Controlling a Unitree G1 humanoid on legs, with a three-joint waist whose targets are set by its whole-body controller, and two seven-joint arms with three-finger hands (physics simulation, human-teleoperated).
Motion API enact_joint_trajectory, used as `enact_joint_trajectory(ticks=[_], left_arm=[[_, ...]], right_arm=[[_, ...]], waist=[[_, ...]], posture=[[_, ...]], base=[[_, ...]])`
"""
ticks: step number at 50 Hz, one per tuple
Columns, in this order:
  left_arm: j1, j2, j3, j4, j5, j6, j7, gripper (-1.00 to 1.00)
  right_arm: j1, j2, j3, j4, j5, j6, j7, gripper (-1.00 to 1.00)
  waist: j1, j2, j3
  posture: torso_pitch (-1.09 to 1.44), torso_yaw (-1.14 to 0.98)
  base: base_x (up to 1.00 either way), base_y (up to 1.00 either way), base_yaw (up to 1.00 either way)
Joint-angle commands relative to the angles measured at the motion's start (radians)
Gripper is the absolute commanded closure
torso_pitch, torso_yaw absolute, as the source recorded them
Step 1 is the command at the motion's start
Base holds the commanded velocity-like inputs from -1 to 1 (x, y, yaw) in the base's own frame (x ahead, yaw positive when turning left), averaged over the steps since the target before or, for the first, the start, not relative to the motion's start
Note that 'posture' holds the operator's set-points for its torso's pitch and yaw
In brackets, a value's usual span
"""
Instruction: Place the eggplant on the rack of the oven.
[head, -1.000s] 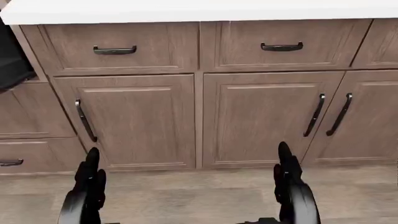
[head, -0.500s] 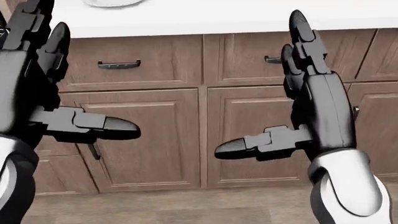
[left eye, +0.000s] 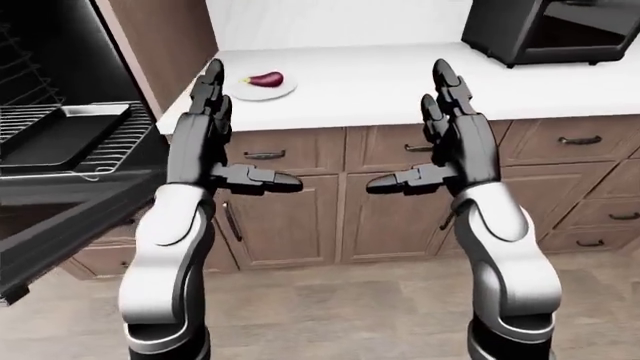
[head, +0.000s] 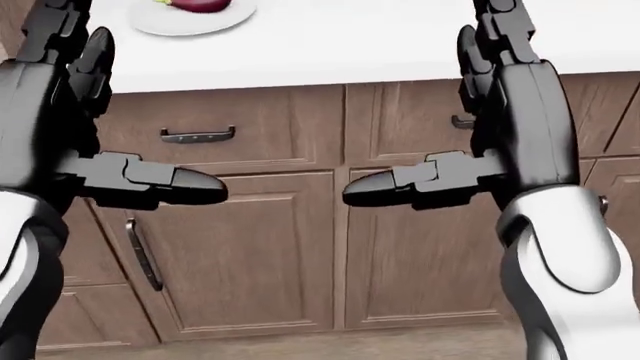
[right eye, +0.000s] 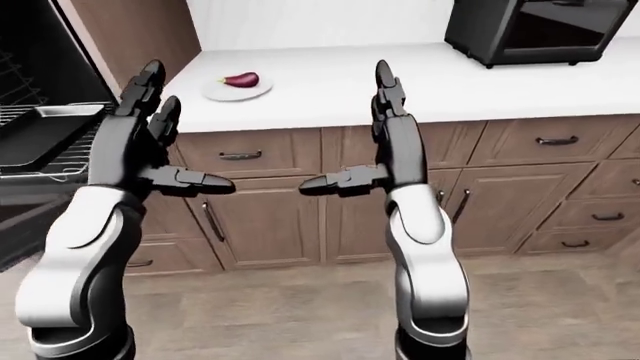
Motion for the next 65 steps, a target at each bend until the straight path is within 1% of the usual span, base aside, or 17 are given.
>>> enact_joint_trajectory(ticks=[1, 8, 14, 15, 17, 25, 29, 30, 33, 36, 39, 40, 47, 56, 59, 60, 65], left_arm=[[-0.032, 0.016, 0.018, -0.034, 0.011, -0.039, 0.000, -1.00], [-0.028, 0.007, 0.009, -0.034, 0.033, -0.043, -0.011, -1.00], [-0.020, 0.005, 0.011, -0.027, 0.049, -0.055, -0.021, -1.00], [-0.017, 0.005, 0.010, -0.030, 0.050, -0.055, -0.022, -1.00], [-0.015, 0.004, 0.012, -0.032, 0.052, -0.054, -0.023, -1.00], [-0.020, 0.001, 0.005, -0.028, 0.066, -0.053, -0.034, -1.00], [-0.017, -0.009, -0.006, -0.031, 0.072, -0.052, -0.037, -1.00], [-0.016, -0.009, -0.004, -0.031, 0.074, -0.053, -0.038, -1.00], [-0.014, -0.010, -0.004, -0.030, 0.076, -0.056, -0.041, -1.00], [-0.013, -0.013, -0.007, -0.030, 0.080, -0.057, -0.040, -1.00], [-0.006, -0.017, -0.014, -0.036, 0.087, -0.057, -0.046, -1.00], [-0.003, -0.017, -0.016, -0.040, 0.089, -0.057, -0.050, -1.00], [0.022, -0.028, -0.039, -0.086, 0.099, -0.053, -0.096, -1.00], [0.017, -0.018, -0.019, -0.340, 0.136, 0.155, -0.130, -1.00], [-0.058, 0.032, 0.016, -0.382, 0.138, 0.235, -0.129, -1.00], [-0.261, 0.104, 0.080, -0.468, 0.140, 0.437, -0.146, -1.00], [-0.390, 0.131, 0.098, -0.500, 0.081, 0.572, -0.129, -1.00]], right_arm=[[-0.037, 0.000, 0.013, -0.040, 0.003, -0.020, 0.000, -1.00], [-0.002, 0.005, 0.017, -0.027, -0.007, -0.070, 0.002, -1.00], [0.005, 0.006, 0.021, -0.025, -0.024, -0.075, 0.004, -1.00], [0.007, 0.007, 0.021, -0.027, -0.025, -0.075, 0.006, -1.00], [-0.024, 0.000, 0.019, -0.050, -0.028, -0.021, 0.017, -1.00], [0.007, 0.010, 0.025, -0.045, -0.042, -0.062, 0.032, -1.00], [0.003, 0.011, 0.026, -0.050, -0.042, -0.056, 0.033, -1.00], [-0.040, 0.003, 0.018, -0.061, -0.040, -0.002, 0.035, -1.00], [-0.003, 0.021, 0.022, -0.039, -0.035, -0.070, 0.023, -1.00], [-0.001, 0.008, 0.027, -0.028, -0.052, -0.071, 0.019, -1.00], [-0.038, 0.000, 0.014, -0.047, -0.047, -0.019, 0.018, -1.00], [-0.004, 0.010, 0.018, -0.034, -0.041, -0.066, 0.017, -1.00], [0.008, 0.009, 0.015, -0.039, -0.038, -0.082, 0.010, -1.00], [0.001, 0.008, 0.018, -0.019, -0.035, -0.096, 0.015, -1.00], [-0.015, 0.003, 0.017, -0.029, -0.040, -0.071, 0.017, -1.00], [-0.049, -0.007, 0.006, -0.036, -0.037, -0.034, 0.019, -1.00], [-0.021, -0.002, 0.014, -0.019, -0.035, -0.081, 0.015, -1.00]], waist=[[-0.001, -0.012, -0.034], [-0.021, 0.006, -0.038], [-0.020, 0.127, -0.070], [-0.016, 0.116, -0.071], [-0.013, 0.154, -0.048], [0.012, 0.056, -0.044], [0.008, 0.005, -0.074], [0.005, 0.035, -0.035], [-0.002, -0.003, -0.037], [-0.012, 0.012, -0.024], [-0.008, 0.110, -0.049], [-0.003, 0.067, -0.025], [0.012, -0.014, -0.044], [-0.004, 0.031, -0.066], [-0.007, 0.034, -0.063], [0.004, 0.041, -0.080], [0.015, 0.036, -0.049]], posture=[[0.00, 0.00], [0.00, 0.00], [0.00, 0.00], [0.00, 0.00], [0.00, 0.00], [0.00, 0.00], [0.00, 0.00], [0.00, 0.00], [0.00, 0.00], [0.00, 0.00], [0.00, 0.00], [0.00, 0.00], [0.00, 0.00], [0.00, 0.00], [0.00, 0.00], [0.00, 0.00], [0.00, 0.00]], base=[[0.48, 0.55, 0.00], [0.47, 0.54, 0.00], [0.45, 0.55, 0.00], [0.18, 0.36, 0.00], [0.00, 0.03, 0.00], [0.00, 0.29, 0.00], [0.00, 0.33, 0.00], [0.00, 0.33, 0.00], [0.00, 0.21, 0.00], [0.00, 0.00, 0.00], [0.00, 0.00, 0.00], [0.00, 0.00, 0.00], [0.00, 0.00, 0.00], [0.00, 0.00, 0.00], [0.00, 0.00, 0.00], [0.00, 0.00, 0.40], [0.00, 0.00, 0.50]])
